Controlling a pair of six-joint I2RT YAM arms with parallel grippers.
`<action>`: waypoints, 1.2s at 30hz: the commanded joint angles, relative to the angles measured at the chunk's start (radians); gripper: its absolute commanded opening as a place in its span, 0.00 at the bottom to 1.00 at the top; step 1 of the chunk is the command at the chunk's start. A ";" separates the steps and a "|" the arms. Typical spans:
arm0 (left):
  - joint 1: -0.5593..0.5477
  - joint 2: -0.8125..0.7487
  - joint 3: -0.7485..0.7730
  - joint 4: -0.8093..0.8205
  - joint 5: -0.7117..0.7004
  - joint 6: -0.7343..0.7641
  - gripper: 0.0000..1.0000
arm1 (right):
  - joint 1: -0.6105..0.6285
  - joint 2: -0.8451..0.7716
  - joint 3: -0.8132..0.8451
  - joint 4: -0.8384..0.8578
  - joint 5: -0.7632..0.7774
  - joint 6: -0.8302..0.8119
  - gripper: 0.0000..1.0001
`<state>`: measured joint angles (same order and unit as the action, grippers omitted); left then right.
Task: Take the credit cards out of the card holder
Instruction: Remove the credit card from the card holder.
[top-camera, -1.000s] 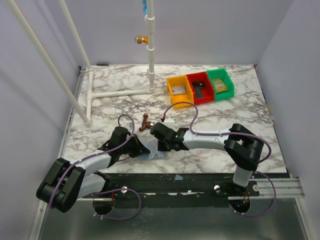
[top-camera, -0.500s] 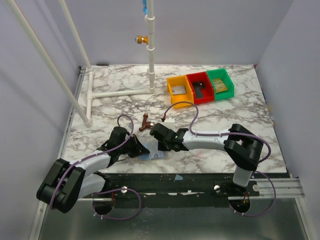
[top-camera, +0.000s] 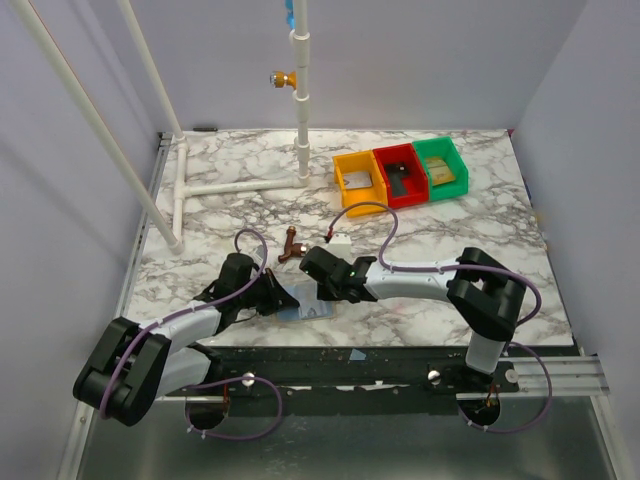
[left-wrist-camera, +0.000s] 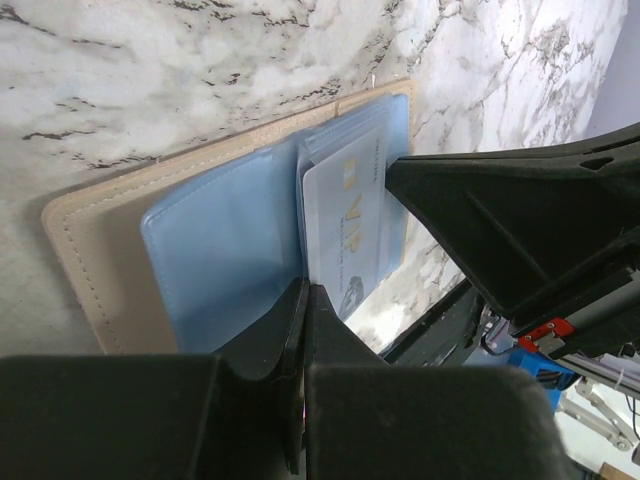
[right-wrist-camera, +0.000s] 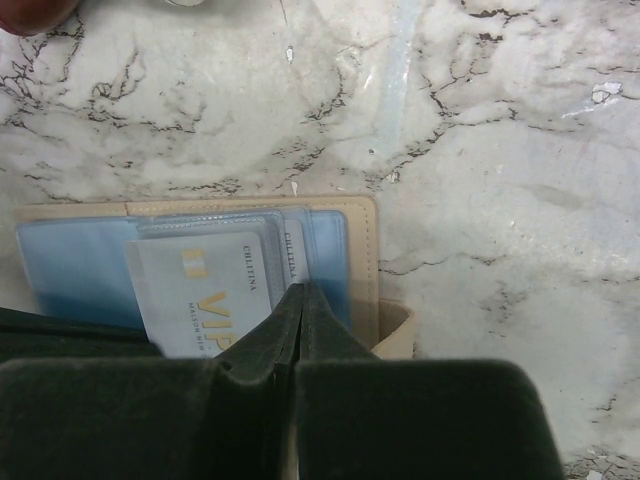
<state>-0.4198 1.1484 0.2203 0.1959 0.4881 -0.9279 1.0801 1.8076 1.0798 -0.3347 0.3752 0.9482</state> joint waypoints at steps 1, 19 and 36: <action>0.007 0.014 -0.003 -0.003 0.019 0.019 0.00 | -0.003 0.053 -0.041 -0.131 0.027 -0.033 0.01; 0.007 0.094 0.011 0.036 0.034 0.002 0.00 | -0.002 -0.081 -0.004 -0.038 -0.093 -0.126 0.27; 0.007 0.089 0.023 -0.009 0.004 0.006 0.00 | 0.025 0.027 0.057 -0.103 -0.069 -0.156 0.24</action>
<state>-0.4187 1.2316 0.2337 0.2218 0.5121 -0.9337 1.0912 1.7981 1.1133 -0.3927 0.2829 0.8066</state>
